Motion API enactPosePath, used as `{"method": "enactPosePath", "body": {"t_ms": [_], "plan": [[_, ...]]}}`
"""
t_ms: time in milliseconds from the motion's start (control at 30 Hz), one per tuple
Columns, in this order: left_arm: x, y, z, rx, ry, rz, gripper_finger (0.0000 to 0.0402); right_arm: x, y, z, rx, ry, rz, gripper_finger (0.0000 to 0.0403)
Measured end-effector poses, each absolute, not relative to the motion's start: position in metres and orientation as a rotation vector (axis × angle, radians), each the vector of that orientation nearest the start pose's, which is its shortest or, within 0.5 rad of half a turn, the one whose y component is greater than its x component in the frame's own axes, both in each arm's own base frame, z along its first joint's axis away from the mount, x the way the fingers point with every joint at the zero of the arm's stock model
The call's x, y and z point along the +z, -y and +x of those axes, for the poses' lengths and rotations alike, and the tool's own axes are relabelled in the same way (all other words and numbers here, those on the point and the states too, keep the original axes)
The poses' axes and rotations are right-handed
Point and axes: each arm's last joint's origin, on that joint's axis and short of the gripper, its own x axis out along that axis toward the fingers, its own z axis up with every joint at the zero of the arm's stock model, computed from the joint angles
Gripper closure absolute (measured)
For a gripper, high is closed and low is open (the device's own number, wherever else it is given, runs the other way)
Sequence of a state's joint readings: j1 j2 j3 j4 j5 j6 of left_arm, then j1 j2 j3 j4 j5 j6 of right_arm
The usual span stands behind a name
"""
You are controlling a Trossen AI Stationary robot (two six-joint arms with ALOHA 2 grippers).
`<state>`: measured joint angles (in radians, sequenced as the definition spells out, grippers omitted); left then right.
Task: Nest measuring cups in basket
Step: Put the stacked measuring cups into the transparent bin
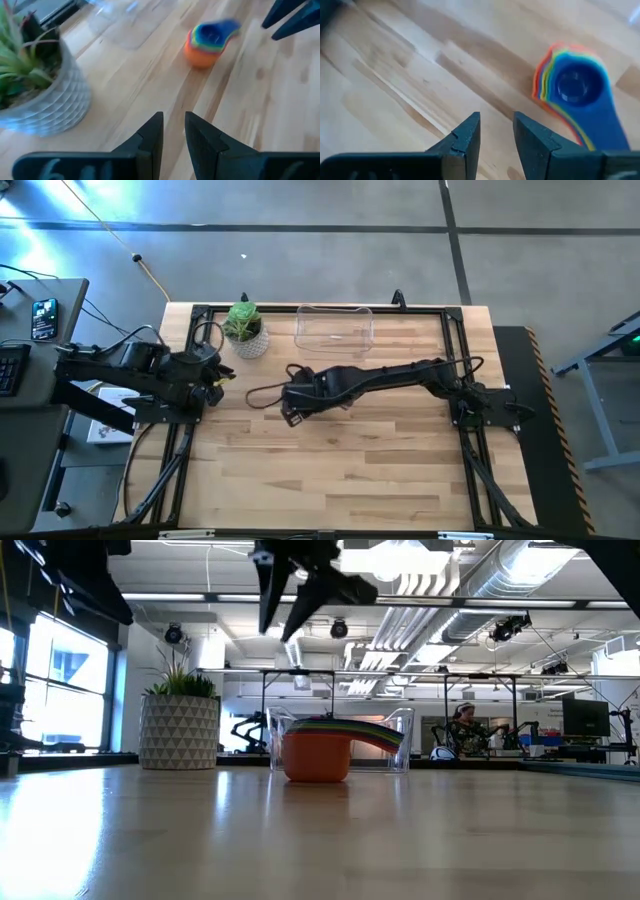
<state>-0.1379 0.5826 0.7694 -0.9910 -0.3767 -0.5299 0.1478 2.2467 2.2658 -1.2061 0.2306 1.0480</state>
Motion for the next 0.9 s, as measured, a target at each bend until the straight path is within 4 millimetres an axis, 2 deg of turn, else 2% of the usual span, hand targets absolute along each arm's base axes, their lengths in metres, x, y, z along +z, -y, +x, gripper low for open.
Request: {"method": "enactPosePath", "body": {"t_ms": [100,267,533,767,900], "plan": [[0.274,0.002,0.092,0.390,-0.579,-0.314,0.0332,0.308,-0.060,0.457,-0.673,-0.941,0.690,0.0295],[0.262,0.002,0.090,0.332,-0.391,-0.328,0.0332,0.324,-0.056,0.447,-0.684,-0.892,0.702,0.0295],[0.243,0.002,0.085,0.223,-0.127,-0.263,0.0332,0.326,-0.050,0.441,-0.733,-0.915,0.709,0.0295],[0.208,0.004,0.082,0.111,-0.047,-0.247,0.0332,0.326,-0.050,0.441,-0.729,-0.917,0.734,0.0295],[0.192,0.006,0.087,0.092,-0.027,-0.246,0.0332,0.326,-0.049,0.441,-0.722,-0.924,0.742,0.0295]]}}
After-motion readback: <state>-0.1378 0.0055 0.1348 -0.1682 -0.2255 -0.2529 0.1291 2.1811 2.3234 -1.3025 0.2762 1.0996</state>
